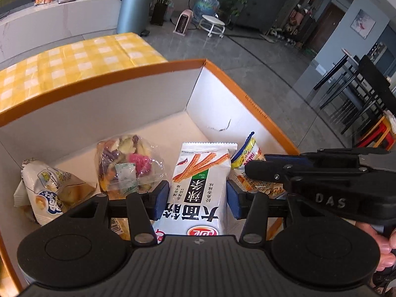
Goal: Organize snacks
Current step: 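Lower both bags into the box and open both grippers, then withdraw both tools from the box back over the table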
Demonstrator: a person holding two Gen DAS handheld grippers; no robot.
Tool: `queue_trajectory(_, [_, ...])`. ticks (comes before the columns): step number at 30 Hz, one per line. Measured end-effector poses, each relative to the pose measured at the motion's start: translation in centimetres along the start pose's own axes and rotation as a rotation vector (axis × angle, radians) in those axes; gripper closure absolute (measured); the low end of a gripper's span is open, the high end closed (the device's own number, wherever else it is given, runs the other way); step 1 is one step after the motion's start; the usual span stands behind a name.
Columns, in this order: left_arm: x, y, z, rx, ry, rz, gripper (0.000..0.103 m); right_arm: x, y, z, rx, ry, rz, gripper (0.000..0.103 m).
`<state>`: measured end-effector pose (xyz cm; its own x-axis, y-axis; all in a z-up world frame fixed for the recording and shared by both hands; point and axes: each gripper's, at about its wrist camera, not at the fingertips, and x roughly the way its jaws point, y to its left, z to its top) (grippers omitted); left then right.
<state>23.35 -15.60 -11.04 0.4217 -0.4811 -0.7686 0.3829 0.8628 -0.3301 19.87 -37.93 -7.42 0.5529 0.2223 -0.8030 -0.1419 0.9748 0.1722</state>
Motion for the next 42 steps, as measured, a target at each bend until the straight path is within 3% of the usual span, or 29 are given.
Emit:
queue_trajectory(11, [2.3, 1.7, 0.6, -0.072, 0.161, -0.032, 0.046, 2.3, 0.6, 0.1, -0.060, 0.124, -0.081, 0.079])
queue_trajectory(15, [2.7, 1.9, 0.7, -0.070, 0.216, -0.026, 0.045, 1.6, 0.7, 0.3, -0.063, 0.121, -0.072, 0.065])
queue_trajectory(18, [2.2, 1.7, 0.6, -0.030, 0.220, 0.006, 0.038, 1.1, 1.4, 0.5, -0.080, 0.119, -0.081, 0.064])
queue_trajectory(23, [0.9, 2.5, 0.5, -0.075, 0.208, 0.020, 0.026, 0.4, 2.3, 0.7, -0.090, 0.111, -0.089, 0.059])
queue_trajectory(34, [-4.4, 2.6, 0.0, -0.037, 0.080, 0.005, 0.021, -3.0, 3.8, 1.3, -0.079, 0.028, -0.103, 0.050])
queue_trajectory(37, [-7.0, 2.4, -0.3, -0.008, 0.006, -0.004, 0.021, -4.5, 4.5, 1.4, -0.057, -0.041, -0.106, 0.046])
queue_trajectory(42, [-11.8, 1.2, -1.1, 0.067, -0.182, 0.007, 0.018, -6.9, 6.2, 0.9, -0.009, -0.175, -0.127, 0.041])
